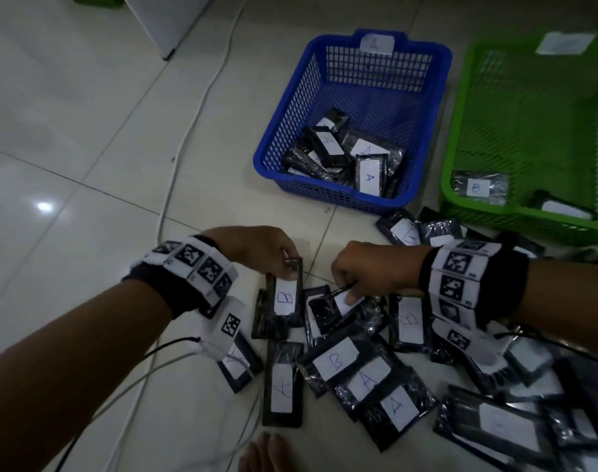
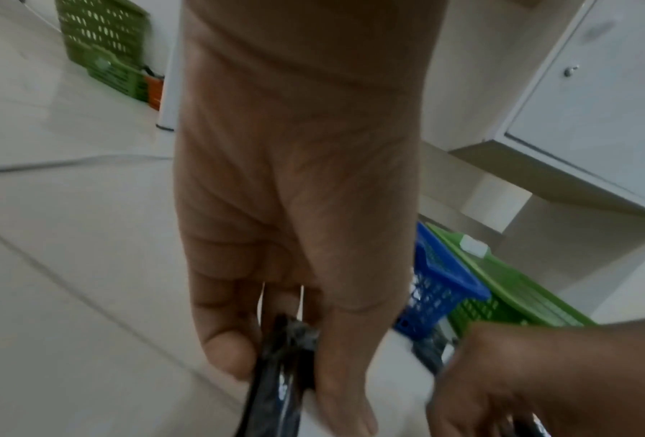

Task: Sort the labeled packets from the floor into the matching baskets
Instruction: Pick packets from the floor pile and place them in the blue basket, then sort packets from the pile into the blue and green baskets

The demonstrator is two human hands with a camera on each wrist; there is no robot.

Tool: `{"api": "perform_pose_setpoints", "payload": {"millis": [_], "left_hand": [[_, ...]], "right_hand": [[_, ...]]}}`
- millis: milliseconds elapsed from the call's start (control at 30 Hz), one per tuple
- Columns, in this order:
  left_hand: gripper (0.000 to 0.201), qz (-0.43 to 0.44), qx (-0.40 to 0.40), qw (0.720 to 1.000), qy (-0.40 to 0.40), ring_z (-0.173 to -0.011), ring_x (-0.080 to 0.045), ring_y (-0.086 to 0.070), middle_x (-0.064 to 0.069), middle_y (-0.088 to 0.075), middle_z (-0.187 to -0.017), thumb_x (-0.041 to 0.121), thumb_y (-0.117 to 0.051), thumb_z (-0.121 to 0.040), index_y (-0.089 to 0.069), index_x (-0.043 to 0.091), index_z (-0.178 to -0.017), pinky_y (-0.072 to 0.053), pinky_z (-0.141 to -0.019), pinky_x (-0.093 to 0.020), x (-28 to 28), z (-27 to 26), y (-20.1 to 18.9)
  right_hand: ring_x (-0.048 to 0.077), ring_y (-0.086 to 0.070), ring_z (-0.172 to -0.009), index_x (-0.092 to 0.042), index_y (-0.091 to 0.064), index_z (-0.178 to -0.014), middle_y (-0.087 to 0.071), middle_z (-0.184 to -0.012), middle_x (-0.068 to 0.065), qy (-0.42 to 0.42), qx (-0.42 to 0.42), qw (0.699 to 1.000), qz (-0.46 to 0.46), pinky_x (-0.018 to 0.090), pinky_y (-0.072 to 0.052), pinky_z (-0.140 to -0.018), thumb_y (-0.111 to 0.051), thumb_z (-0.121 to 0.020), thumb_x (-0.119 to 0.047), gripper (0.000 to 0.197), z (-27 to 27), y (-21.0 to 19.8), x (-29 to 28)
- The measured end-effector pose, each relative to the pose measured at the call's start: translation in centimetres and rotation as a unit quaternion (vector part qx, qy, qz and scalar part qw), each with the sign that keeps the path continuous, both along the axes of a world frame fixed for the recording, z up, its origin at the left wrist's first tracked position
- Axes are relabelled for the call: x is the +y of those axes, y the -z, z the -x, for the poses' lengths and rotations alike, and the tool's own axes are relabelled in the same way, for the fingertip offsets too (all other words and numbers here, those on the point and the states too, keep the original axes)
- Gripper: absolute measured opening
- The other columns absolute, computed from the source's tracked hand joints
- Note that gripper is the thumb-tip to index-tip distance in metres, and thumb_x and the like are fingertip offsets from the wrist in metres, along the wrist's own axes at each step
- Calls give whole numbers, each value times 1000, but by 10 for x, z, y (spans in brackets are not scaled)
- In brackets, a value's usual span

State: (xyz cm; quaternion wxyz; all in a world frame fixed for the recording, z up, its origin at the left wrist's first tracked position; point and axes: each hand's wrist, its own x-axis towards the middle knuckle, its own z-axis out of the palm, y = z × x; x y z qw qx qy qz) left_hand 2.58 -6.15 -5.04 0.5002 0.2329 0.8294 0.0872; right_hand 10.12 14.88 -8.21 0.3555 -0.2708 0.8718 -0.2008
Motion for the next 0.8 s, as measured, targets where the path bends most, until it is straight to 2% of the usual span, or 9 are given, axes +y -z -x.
{"api": "perform_pose_setpoints", "payload": {"millis": [67,100,200,267,400,500,567,633,800], "left_hand": [[9,2,-53,998,-36,-78,-8,-63,4,-71,-91,24,-72,-92,-71,21,-100,-51,-65,-19,1,14,-16],[8,-2,-71,996,-55,-78,-7,-64,4,-71,-91,21,-70,-93,-70,21,-101,-52,-65,-18,1,22,-26],[12,-60,-81,987,-125,-92,-14,-71,-3,-75,-100,18,-68,-95,-69,15,-106,-57,-81,-27,-3,49,-55],[20,-114,-74,973,-187,-102,-18,-71,-8,-76,-107,19,-67,-95,-68,10,-113,-58,-90,-30,-6,62,-73],[24,-222,-2,927,-302,-102,-15,-71,-8,-74,-113,21,-60,-98,-64,11,-120,-59,-88,-28,0,71,-87],[24,-292,20,875,-386,-97,-15,-73,-11,-71,-117,17,-64,-97,-64,13,-121,-61,-79,-28,17,69,-81],[27,-314,23,862,-396,-103,-19,-72,-9,-71,-116,16,-67,-95,-65,15,-122,-61,-85,-34,24,65,-75],[28,-332,27,847,-414,-104,-23,-72,-10,-72,-114,16,-71,-92,-67,14,-120,-60,-89,-38,29,62,-70],[31,-357,28,805,-472,-100,-22,-74,-12,-73,-114,14,-74,-89,-66,10,-118,-62,-83,-35,41,52,-58]], "right_hand": [[13,-56,-81,-20,-63,-88,-56,-81,-10,4,7,1000,-15,23,-41,-65,-78,-77,-34,23,11,-17,6],[10,-58,-78,-21,-64,-88,-60,-81,-11,13,13,1000,-19,21,-42,-63,-78,-77,-36,23,19,-29,12],[3,-63,-71,-22,-67,-86,-68,-78,-12,105,9,994,23,20,-48,-66,-77,-78,-36,19,47,-74,39],[5,-66,-74,-20,-69,-90,-71,-83,-8,202,31,976,69,23,-51,-69,-77,-78,-34,21,67,-96,60],[10,-64,-80,-13,-70,-93,-70,-89,0,429,129,884,132,21,-51,-69,-81,-75,-28,26,106,-99,87],[8,-62,-77,-12,-71,-89,-69,-87,1,523,165,828,119,18,-48,-64,-84,-72,-27,26,125,-78,87],[10,-63,-78,-10,-72,-86,-71,-88,4,556,180,802,122,27,-54,-72,-85,-71,-25,25,133,-63,82],[12,-66,-78,-9,-75,-86,-73,-88,6,567,201,790,114,29,-56,-77,-85,-71,-25,24,140,-52,75],[19,-69,-87,-2,-77,-87,-74,-89,10,526,222,818,72,22,-48,-72,-71,-84,-18,17,146,-41,66]]}}
